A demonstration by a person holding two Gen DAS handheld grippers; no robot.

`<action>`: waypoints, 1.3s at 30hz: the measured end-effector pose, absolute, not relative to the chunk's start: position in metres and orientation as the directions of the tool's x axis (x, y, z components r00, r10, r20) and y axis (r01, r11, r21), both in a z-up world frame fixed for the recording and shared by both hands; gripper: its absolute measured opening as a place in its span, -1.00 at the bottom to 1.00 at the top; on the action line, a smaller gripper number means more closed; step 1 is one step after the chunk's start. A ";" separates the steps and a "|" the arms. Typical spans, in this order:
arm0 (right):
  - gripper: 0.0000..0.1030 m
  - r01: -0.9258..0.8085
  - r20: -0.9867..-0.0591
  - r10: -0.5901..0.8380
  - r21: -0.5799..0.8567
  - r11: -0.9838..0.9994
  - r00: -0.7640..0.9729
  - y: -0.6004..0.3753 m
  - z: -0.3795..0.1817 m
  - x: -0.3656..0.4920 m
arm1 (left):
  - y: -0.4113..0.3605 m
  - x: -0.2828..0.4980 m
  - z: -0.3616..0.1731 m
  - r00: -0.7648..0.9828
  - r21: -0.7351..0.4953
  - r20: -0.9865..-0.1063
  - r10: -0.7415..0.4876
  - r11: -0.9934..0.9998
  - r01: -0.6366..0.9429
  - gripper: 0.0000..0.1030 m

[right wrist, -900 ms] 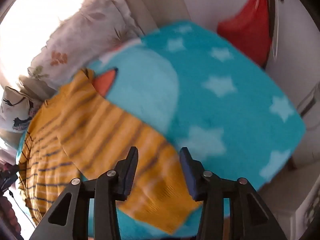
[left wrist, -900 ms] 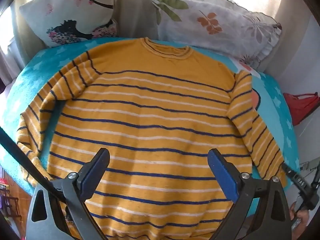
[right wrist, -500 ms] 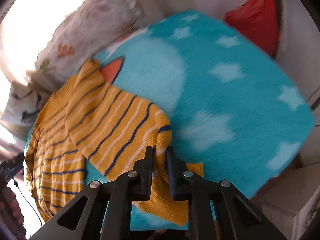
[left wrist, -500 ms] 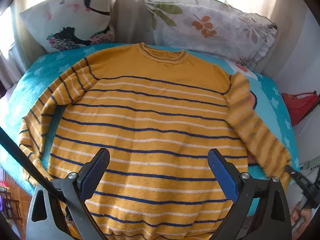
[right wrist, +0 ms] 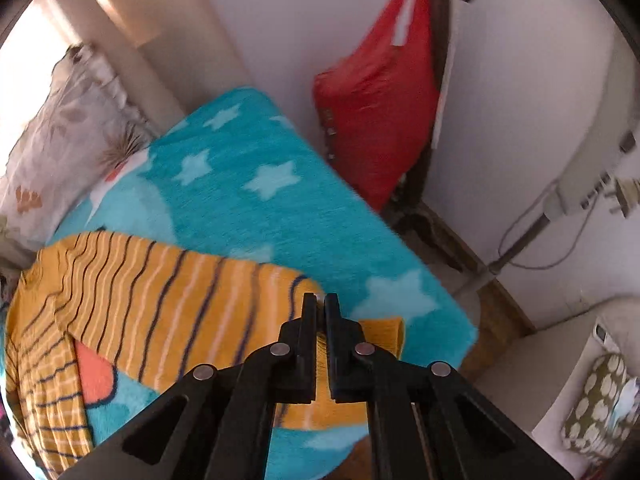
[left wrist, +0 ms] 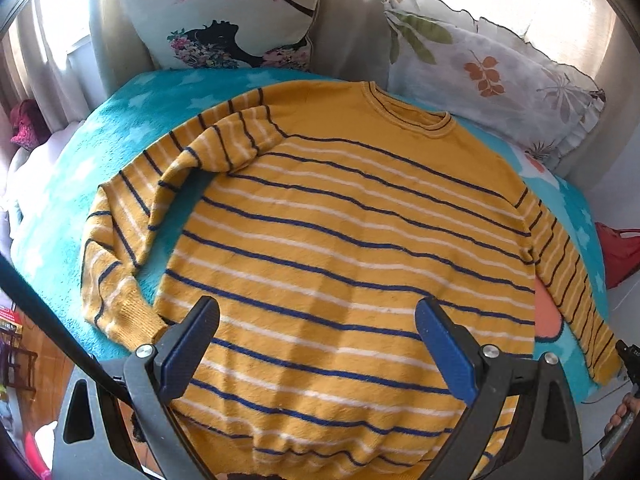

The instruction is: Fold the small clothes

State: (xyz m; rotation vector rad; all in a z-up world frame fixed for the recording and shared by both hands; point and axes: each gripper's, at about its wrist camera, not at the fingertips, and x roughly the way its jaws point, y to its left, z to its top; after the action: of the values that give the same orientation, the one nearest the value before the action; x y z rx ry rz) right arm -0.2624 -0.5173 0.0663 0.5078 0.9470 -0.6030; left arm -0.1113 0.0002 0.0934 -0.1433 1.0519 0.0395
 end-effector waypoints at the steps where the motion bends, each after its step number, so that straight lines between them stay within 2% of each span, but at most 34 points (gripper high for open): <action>1: -0.89 0.676 -0.857 -0.247 0.149 0.721 0.452 -0.514 0.066 -0.263 | 0.002 -0.113 0.094 0.502 -0.101 -0.864 -0.037 0.990 -0.101 0.91; 6: -0.83 0.775 -0.844 -0.272 0.235 0.587 0.462 -0.532 0.072 -0.312 | 0.015 -0.105 0.101 0.531 -0.115 -0.846 -0.057 0.990 -0.077 0.91; 11: -0.44 0.808 -0.834 -0.245 0.336 0.485 0.494 -0.511 0.064 -0.352 | 0.023 -0.088 0.098 0.507 -0.125 -0.856 -0.100 0.992 -0.015 0.91; 16: -0.42 0.785 -0.794 -0.169 0.499 0.366 0.584 -0.490 0.033 -0.359 | 0.044 -0.085 0.104 0.516 -0.113 -0.851 -0.096 0.994 -0.003 0.91; 19: -0.29 0.788 -0.796 -0.154 0.515 0.338 0.586 -0.489 0.021 -0.346 | 0.061 -0.085 0.105 0.515 -0.114 -0.853 -0.085 0.993 -0.023 0.91; 21: -0.27 0.801 -0.811 -0.153 0.495 0.336 0.565 -0.494 0.014 -0.334 | 0.071 -0.086 0.105 0.515 -0.116 -0.854 -0.081 0.993 -0.036 0.91; 25: -0.33 0.857 -0.855 -0.230 0.370 0.359 0.466 -0.502 0.017 -0.310 | 0.093 -0.088 0.104 0.513 -0.116 -0.856 -0.065 0.991 -0.068 0.91; 26: -0.62 0.868 -0.866 -0.241 0.338 0.363 0.438 -0.505 0.018 -0.306 | 0.098 -0.089 0.104 0.513 -0.121 -0.856 -0.065 0.990 -0.076 0.91; 27: -0.80 0.875 -0.876 -0.244 0.314 0.369 0.417 -0.507 0.019 -0.301 | 0.104 -0.089 0.103 0.514 -0.125 -0.856 -0.062 0.988 -0.089 0.91; 28: -0.86 0.878 -0.879 -0.253 0.295 0.378 0.404 -0.507 0.022 -0.295 | 0.110 -0.090 0.104 0.516 -0.128 -0.854 -0.059 0.987 -0.098 0.91; 34: -0.88 0.769 -0.830 -0.325 0.179 0.613 0.453 -0.443 0.079 -0.219 | 0.150 -0.096 0.102 0.528 -0.151 -0.848 -0.042 0.975 -0.165 0.91; 39: -0.88 0.499 -0.772 -0.230 0.128 0.857 0.593 -0.323 0.118 -0.114 | 0.186 -0.102 0.102 0.539 -0.179 -0.842 -0.032 0.959 -0.222 0.91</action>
State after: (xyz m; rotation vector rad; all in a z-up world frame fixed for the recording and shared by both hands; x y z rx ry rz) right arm -0.1141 -0.3230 0.1182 0.3505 0.8351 -0.4338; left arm -0.1016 0.1856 0.1022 -0.2786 0.9985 0.1143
